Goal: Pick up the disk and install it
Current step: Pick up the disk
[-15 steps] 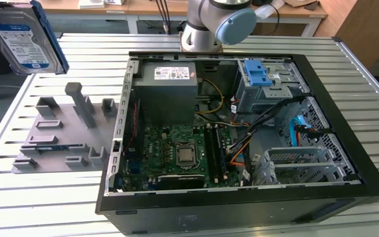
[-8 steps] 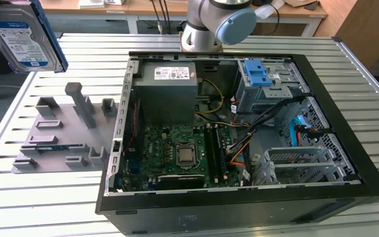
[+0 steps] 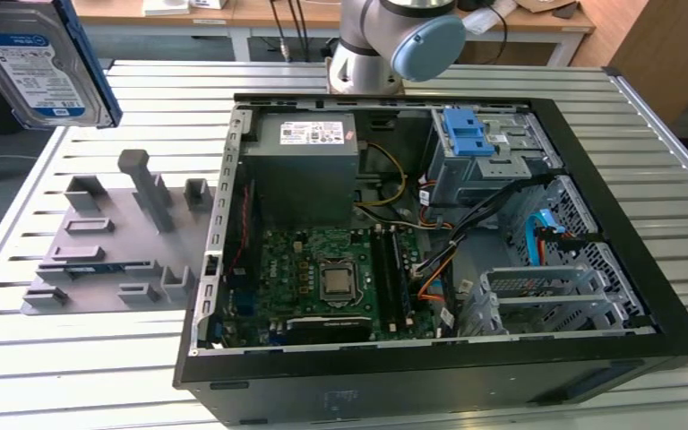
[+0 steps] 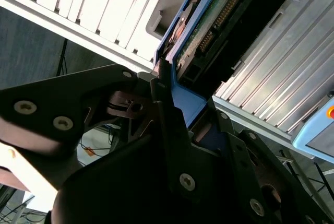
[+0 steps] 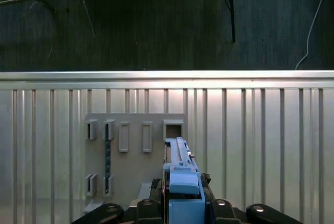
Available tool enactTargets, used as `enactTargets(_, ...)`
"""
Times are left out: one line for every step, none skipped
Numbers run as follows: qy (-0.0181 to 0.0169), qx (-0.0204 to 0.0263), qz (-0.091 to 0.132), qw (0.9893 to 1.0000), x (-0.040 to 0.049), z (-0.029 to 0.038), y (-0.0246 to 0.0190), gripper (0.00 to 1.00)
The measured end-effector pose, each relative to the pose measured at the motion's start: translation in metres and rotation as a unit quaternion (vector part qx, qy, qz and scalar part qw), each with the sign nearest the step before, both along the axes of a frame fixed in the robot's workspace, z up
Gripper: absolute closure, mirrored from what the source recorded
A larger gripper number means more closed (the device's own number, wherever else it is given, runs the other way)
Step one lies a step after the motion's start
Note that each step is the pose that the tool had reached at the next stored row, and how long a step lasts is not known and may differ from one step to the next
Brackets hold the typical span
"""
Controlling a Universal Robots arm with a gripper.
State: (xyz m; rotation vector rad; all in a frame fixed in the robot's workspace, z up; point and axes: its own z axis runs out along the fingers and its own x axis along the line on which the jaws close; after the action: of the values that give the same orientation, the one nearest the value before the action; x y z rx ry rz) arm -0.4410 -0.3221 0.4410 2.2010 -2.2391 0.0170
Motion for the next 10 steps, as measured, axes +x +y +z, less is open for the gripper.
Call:
enactTargets(0.0,0.0,0.0,1.0,0.0,0.0007,0.0,0.64)
enactTargets(0.0,0.0,0.0,1.0,0.0,0.0014,0.0,0.64)
enactTargets(0.0,0.0,0.0,1.0,0.0,0.0021,0.0,0.64)
enactTargets(0.0,0.0,0.0,1.0,0.0,0.0028,0.0,0.64)
enactTargets(0.0,0.0,0.0,1.0,0.0,0.0036,0.0,0.64)
enactTargets(0.0,0.0,0.0,1.0,0.0,0.0044,0.0,0.64)
enactTargets(0.0,0.0,0.0,1.0,0.0,0.0053,0.0,0.64)
enactTargets(0.0,0.0,0.0,1.0,0.0,0.0061,0.0,0.64)
enactTargets(0.0,0.0,0.0,1.0,0.0,0.0069,0.0,0.64)
enactTargets(0.0,0.0,0.0,1.0,0.0,0.0076,0.0,0.64)
